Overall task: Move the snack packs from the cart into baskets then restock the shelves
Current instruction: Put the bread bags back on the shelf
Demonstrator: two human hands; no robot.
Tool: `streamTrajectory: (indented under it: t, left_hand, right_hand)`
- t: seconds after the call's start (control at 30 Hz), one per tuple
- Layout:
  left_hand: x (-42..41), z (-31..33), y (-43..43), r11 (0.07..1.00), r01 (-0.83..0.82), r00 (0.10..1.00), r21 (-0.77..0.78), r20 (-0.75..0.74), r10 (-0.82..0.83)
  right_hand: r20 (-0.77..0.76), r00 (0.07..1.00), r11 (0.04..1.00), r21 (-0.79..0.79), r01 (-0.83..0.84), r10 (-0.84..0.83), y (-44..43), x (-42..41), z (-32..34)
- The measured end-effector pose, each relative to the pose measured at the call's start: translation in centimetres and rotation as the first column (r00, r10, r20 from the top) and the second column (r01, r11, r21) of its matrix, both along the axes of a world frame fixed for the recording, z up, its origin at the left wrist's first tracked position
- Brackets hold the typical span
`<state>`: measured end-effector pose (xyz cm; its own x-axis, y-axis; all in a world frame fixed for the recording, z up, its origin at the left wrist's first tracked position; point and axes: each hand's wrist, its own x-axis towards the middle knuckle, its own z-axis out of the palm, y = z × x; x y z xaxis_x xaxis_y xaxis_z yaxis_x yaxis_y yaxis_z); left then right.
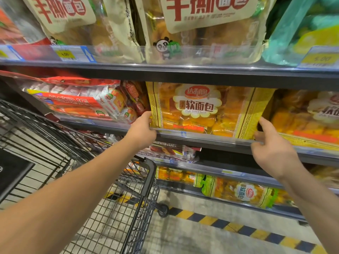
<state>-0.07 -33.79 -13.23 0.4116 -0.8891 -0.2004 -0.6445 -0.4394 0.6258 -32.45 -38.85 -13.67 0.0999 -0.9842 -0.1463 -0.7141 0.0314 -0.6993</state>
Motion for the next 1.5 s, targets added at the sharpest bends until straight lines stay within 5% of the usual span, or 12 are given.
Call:
streamTrajectory:
  t: [0.27,0.5,0.73,0.83,1.03,1.2,1.4,1.5]
  left_hand:
    - [-0.2,-0.2,0.5,0.999,0.038,0.999,0.014,0.005,-0.038]
    - [-1.3,2.3,3.1,0.988,0.137,0.971,0.067,0.187,-0.147]
    - [-5.1,10.3,10.4,0.902,0.408,0.696,0.142,0.591,-0.408]
    - [-6.0,15.2,14.7,0.886,0.433,0.566,0.166,0.715,-0.411]
    - [-5.5,23.3,22.7,0.932,0.309,0.542,0.188,0.771,-0.335]
    - [-3.7,25.5,30.0,0.968,0.128,0.607,0.218,0.754,-0.250]
    - [-3.1,27.0,38.2,0.962,-0.163,0.697,0.220,0.715,-0.045]
    - [-4.4,27.6,42.2,0.927,-0.321,0.666,0.194,0.742,0.075]
  right_hand:
    - [-0.010,0.999,0.998,0.022,-0.050,0.050,1.1,0.1,0.2]
    - [0.023,0.988,0.988,0.017,-0.152,0.151,3.8,-1.0,2.2]
    - [-0.413,0.840,0.862,-0.206,-0.463,0.352,9.6,1.8,9.6]
    - [-0.462,0.784,0.770,-0.281,-0.573,0.415,13.3,3.1,13.2]
    - [-0.589,0.662,0.674,-0.251,-0.694,0.463,19.7,6.8,20.6]
    - [-0.466,0.669,0.623,-0.275,-0.732,0.579,24.2,10.4,25.1]
    - [-0.499,0.520,0.443,-0.273,-0.854,0.693,28.1,15.1,26.3]
    - [-0.468,0.404,0.300,-0.283,-0.911,0.786,30.4,16.1,27.2]
